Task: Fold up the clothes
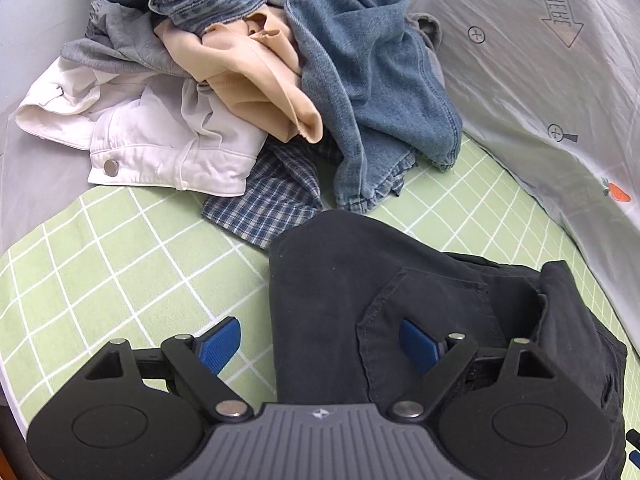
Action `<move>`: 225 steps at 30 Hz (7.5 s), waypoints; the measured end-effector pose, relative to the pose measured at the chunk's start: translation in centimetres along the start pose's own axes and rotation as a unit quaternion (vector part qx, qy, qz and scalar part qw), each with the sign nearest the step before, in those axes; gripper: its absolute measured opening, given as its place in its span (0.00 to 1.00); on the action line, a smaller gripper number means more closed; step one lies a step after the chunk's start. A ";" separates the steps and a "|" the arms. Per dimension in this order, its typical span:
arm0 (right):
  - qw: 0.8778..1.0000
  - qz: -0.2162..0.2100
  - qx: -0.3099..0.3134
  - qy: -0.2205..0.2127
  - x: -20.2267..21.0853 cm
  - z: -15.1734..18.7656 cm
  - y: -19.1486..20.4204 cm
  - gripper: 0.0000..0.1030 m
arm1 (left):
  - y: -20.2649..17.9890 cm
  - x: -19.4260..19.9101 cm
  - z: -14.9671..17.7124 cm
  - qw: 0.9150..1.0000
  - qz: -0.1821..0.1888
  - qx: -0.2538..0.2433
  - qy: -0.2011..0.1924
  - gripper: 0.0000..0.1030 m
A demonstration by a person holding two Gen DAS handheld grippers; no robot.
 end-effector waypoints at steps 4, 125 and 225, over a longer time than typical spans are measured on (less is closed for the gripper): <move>1.000 0.011 0.017 0.018 -2.0 -0.2 1.2 0.61 | 1.1 -2.1 0.4 1.000 0.003 0.013 0.026 0.84; 0.962 0.231 -0.145 -0.016 12.3 16.0 -18.5 0.99 | -35.1 5.2 11.7 0.881 0.224 -0.417 0.025 0.77; 0.962 0.203 -0.125 -0.134 12.1 19.4 -20.5 1.00 | 1.2 8.1 3.9 0.989 -0.001 0.131 -0.065 0.08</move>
Point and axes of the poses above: each gripper's, at about its wrist camera, not at the fingertips, and x roughly against the way its jaws point, y to its left, z to its underside, the point moved 7 cm from there along -x, roughly the way its jaws point, and after that the axes turned 5 degrees about z, right-handed, at the moved point
